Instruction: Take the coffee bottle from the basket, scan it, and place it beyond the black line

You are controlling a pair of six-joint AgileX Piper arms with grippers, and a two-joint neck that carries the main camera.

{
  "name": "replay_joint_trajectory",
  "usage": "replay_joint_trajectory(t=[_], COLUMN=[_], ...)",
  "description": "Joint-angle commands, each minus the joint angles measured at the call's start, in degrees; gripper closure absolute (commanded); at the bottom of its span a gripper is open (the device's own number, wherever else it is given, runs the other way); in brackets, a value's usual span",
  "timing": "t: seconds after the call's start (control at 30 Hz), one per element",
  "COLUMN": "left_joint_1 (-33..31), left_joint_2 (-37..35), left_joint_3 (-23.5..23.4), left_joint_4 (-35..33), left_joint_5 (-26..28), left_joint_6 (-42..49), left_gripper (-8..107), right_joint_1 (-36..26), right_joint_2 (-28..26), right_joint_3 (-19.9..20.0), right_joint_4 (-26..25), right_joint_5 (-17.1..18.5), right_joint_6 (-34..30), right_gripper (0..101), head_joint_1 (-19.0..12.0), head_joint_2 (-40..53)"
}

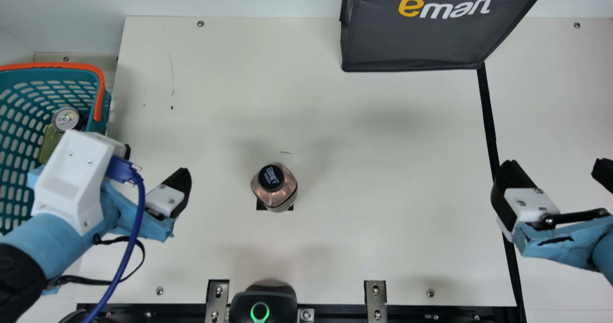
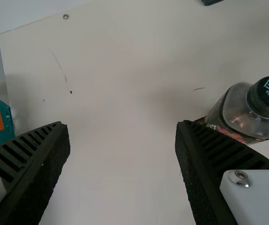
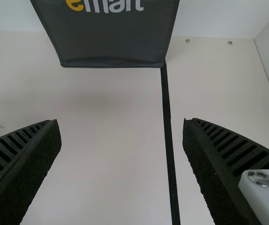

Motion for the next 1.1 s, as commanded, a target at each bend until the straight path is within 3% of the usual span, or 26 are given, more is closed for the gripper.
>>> replay_joint_trajectory(t=[0.0, 0.7, 1.07], left_joint_1=[-1.8, -21.2, -26.0], left_joint_2=[0.7, 11.1, 15.9], left_joint_3=[-0.5, -5.8, -8.0], left_joint_4=[0.8, 12.1, 15.5], left_joint_5=[0.3, 4.3, 5.6], left_joint_6=[-2.9, -27.0, -33.0], left_gripper=[9, 9, 9], right_joint_1=[0.0, 0.0, 0.0], right_joint_2=[0.0, 0.0, 0.0], right_joint_3=[0.0, 0.0, 0.0], right_joint_4=[0.0, 0.0, 0.0], right_joint_5=[0.0, 0.0, 0.0], right_joint_6=[0.0, 0.0, 0.0], right_gripper=[10, 10, 10], head_joint_1=[-1.0, -1.0, -1.0], head_joint_2=[0.0, 0.0, 0.0])
